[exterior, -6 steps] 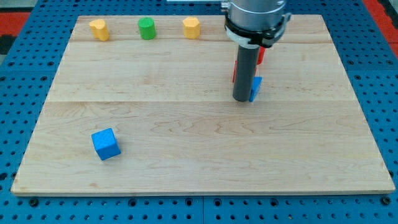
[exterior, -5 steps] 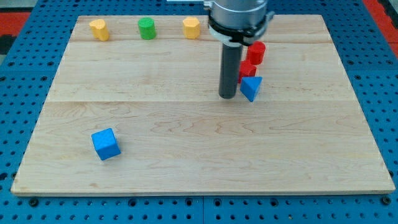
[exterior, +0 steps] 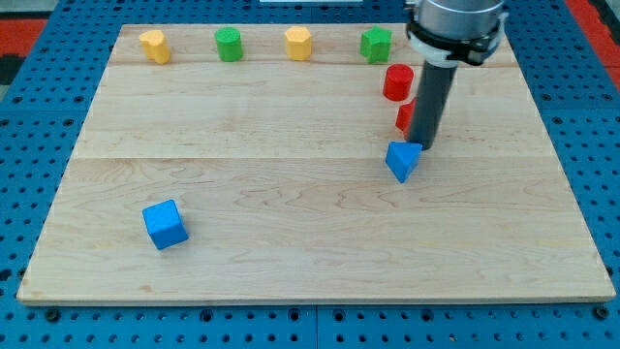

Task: Put the red star in between the red circle and the blue triangle

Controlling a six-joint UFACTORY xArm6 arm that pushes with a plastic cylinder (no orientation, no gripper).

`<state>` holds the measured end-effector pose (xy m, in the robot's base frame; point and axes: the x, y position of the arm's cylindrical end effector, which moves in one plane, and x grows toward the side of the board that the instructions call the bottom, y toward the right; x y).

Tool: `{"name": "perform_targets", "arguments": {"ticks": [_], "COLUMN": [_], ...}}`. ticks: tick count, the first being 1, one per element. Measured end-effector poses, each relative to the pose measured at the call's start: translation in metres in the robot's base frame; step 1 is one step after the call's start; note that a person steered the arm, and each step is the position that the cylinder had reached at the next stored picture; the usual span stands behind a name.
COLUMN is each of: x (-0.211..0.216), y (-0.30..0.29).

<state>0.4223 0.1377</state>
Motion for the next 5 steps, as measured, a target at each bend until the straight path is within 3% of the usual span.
{"name": "perform_targets", "arguments": {"ticks": [2, 5], "x": [-0.022, -0.035], "y": [0.058, 0.007]}}
